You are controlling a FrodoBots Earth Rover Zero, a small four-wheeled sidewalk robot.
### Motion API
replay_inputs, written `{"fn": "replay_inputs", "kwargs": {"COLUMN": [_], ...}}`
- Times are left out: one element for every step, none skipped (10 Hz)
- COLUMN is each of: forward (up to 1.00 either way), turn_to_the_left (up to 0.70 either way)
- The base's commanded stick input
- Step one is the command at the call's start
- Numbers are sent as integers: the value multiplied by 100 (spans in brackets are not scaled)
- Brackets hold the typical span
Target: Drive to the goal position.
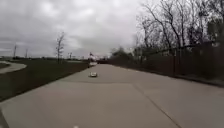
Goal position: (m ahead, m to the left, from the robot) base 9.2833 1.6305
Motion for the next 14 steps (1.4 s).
{"fn": "replay_inputs", "kwargs": {"forward": [100,100,100,100,100,100,100,100,100,100,100,100,100,100], "turn_to_the_left": [0,0,0,0,0,0,0,0,0,0,0,0,0,0]}}
